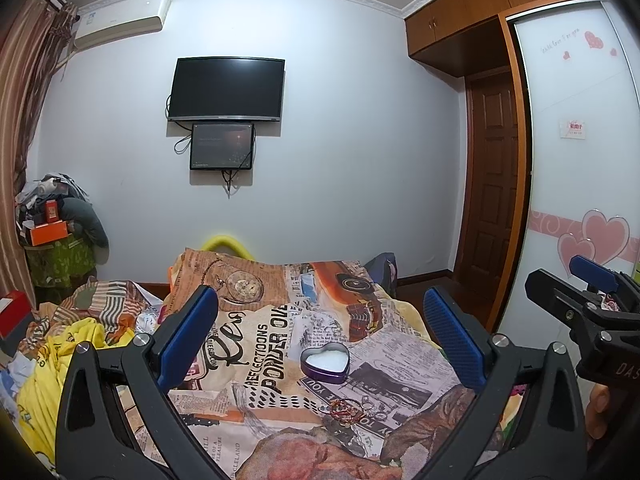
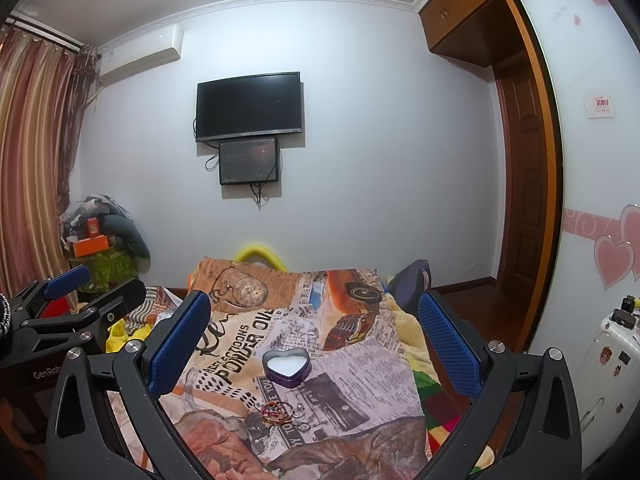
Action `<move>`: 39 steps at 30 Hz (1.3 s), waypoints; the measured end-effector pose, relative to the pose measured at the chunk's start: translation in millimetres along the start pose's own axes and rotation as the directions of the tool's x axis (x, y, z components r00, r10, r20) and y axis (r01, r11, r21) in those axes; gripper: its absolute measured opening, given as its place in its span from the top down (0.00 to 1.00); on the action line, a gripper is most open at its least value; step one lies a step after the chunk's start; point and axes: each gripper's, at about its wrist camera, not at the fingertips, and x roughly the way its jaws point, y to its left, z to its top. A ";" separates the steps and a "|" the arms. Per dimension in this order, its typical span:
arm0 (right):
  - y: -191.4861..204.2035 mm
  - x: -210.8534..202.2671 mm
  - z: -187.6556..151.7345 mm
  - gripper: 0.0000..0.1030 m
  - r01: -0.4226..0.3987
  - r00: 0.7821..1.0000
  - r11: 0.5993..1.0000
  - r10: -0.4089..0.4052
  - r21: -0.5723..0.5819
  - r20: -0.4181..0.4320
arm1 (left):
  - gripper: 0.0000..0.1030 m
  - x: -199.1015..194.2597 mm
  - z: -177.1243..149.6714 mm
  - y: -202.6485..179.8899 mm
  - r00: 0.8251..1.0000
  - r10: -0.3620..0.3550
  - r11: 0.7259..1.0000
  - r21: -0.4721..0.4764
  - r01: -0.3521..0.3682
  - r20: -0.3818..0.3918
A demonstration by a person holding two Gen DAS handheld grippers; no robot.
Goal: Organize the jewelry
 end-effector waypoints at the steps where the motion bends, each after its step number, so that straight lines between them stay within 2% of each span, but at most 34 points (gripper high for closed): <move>1: -0.3 -0.1 0.1 0.00 0.000 1.000 1.000 0.000 0.001 -0.001 | 0.00 0.0 0.1 -0.1 1.000 0.000 1.000 0.000 0.000 0.000; 39: 1.0 -2.6 -0.4 0.00 -0.005 1.000 1.000 0.005 0.012 -0.015 | 0.00 1.2 -1.1 -1.6 1.000 -0.004 1.000 0.012 0.004 -0.010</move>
